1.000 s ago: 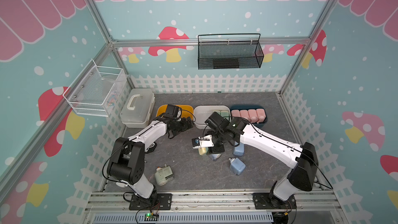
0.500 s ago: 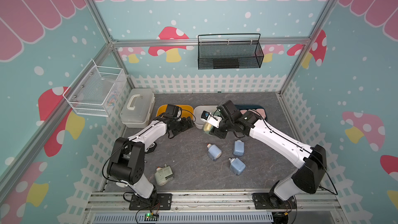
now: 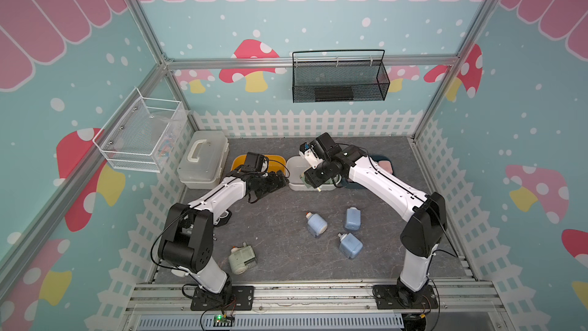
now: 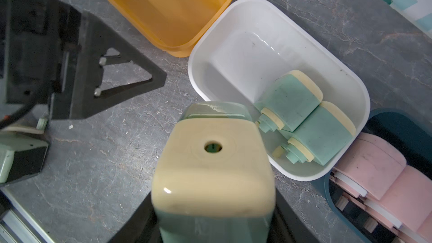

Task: Place the pencil sharpeners by color into the storage box
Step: Place the pencil sharpener in the storage box.

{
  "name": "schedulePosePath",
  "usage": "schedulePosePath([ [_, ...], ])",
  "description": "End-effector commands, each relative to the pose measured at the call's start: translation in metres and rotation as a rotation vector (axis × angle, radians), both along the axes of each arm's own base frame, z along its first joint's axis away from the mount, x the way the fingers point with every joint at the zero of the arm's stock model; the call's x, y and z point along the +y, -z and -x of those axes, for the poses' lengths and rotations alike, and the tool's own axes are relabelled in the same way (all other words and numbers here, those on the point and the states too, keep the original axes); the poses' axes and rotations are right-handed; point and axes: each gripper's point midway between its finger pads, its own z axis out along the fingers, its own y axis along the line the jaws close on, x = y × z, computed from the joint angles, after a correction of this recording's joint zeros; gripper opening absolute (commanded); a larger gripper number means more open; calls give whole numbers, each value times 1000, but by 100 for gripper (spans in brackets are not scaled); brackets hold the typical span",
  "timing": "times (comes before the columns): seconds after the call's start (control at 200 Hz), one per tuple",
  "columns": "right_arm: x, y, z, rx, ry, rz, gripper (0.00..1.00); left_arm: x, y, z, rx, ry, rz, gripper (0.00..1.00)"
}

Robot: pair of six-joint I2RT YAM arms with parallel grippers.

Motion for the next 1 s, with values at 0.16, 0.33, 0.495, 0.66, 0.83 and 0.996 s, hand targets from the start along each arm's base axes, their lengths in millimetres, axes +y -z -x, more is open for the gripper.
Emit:
schedulePosePath([
  [0.16, 1, 18, -24, 132, 211, 36, 0, -1, -20, -9, -45, -1, 19, 96],
  [0.33, 10, 18, -45, 134, 268, 38, 0, -1, -19, -9, -42, 2, 21, 96],
  [0.495, 8, 27, -58, 143, 390, 33, 0, -1, -21, -12, -49, 2, 20, 96],
  [0.66, 5, 32, -63, 160, 508, 6, 0, 0, -29, -17, -69, 3, 21, 96],
  [0.83, 16, 47, -68, 197, 522, -19, 0, -2, -33, -25, -81, 7, 24, 96],
  [0.996, 16, 55, -82, 161, 557, -10, 0, -3, -29, -29, -71, 8, 25, 96],
])
